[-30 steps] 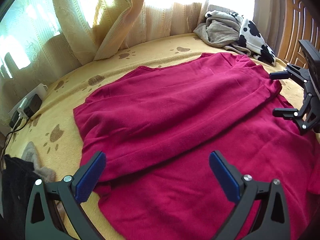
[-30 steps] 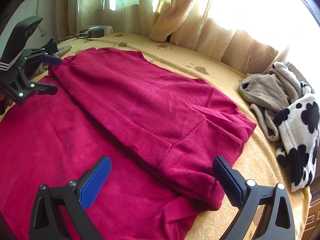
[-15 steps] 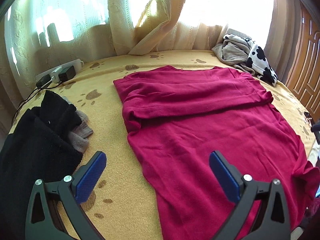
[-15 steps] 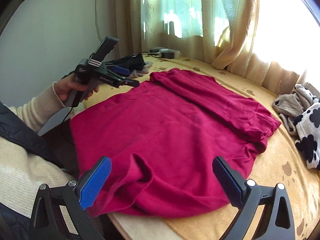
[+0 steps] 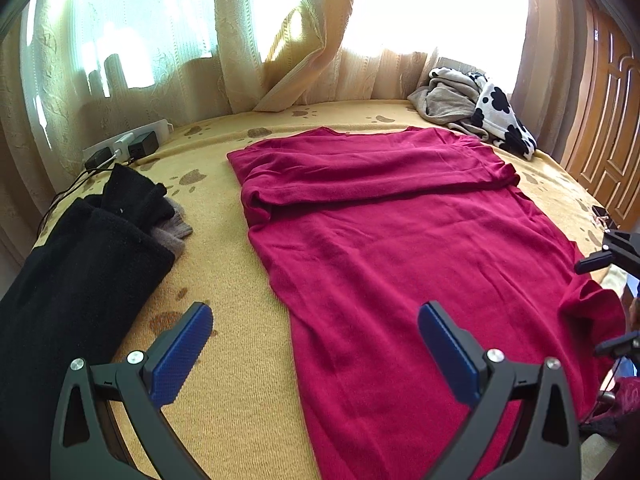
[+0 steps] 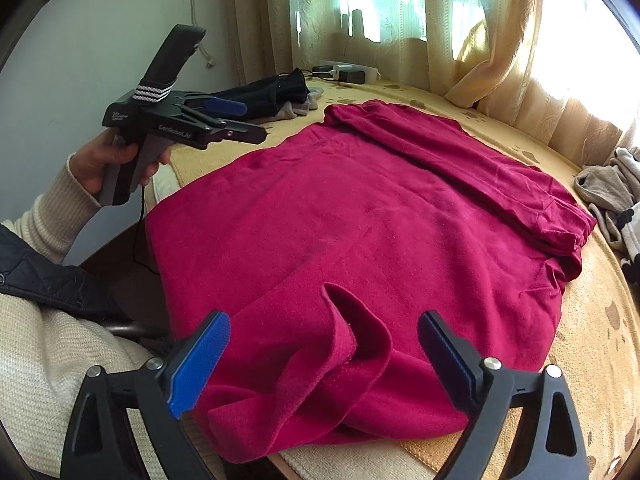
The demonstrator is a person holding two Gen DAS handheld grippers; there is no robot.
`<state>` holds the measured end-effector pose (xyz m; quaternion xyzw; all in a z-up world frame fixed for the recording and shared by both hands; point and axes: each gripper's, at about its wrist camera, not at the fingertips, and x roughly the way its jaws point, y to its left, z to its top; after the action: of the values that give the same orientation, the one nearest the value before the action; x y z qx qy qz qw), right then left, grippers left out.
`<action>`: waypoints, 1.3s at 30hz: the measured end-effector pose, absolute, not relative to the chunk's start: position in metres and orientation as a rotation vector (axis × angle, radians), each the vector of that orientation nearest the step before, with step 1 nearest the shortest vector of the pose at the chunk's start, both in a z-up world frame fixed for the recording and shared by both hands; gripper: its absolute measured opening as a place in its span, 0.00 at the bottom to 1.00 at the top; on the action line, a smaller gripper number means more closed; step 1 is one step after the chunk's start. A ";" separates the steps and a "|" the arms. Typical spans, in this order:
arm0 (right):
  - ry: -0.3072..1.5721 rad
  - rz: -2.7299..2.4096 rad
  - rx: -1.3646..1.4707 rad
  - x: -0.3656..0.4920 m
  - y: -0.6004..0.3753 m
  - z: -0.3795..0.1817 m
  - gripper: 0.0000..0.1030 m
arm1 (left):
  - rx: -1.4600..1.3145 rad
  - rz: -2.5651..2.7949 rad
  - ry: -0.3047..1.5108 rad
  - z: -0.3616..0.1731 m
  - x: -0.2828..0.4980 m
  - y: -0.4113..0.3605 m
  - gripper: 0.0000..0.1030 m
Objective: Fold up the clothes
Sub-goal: 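Move the right gripper to the hem edge of the red sweatshirt, then grasp the sweatshirt hem with the right gripper while the left gripper grasps the hem too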
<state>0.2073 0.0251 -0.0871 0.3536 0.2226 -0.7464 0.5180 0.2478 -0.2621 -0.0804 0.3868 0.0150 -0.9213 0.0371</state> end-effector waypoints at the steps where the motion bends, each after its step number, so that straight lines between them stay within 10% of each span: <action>1: 0.532 -1.802 0.861 0.205 0.025 -0.089 0.69 | 1.189 -2.828 0.059 -0.082 0.252 -0.263 1.00; 10: 0.542 -1.857 0.911 0.198 0.032 -0.100 0.18 | 1.209 -2.817 0.139 -0.090 0.287 -0.271 1.00; 24: 0.386 -2.039 0.880 0.212 0.092 -0.069 0.11 | 1.445 -2.894 0.090 -0.085 0.378 -0.266 1.00; 39: 0.311 -2.102 0.848 0.229 0.118 -0.054 0.11 | 1.594 -2.927 0.920 -0.139 0.415 -0.274 1.00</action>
<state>0.2295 0.1184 -0.0536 0.3374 0.1237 -0.8363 0.4141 0.4151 -0.2742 -0.1389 0.4552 0.2628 -0.8360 -0.1576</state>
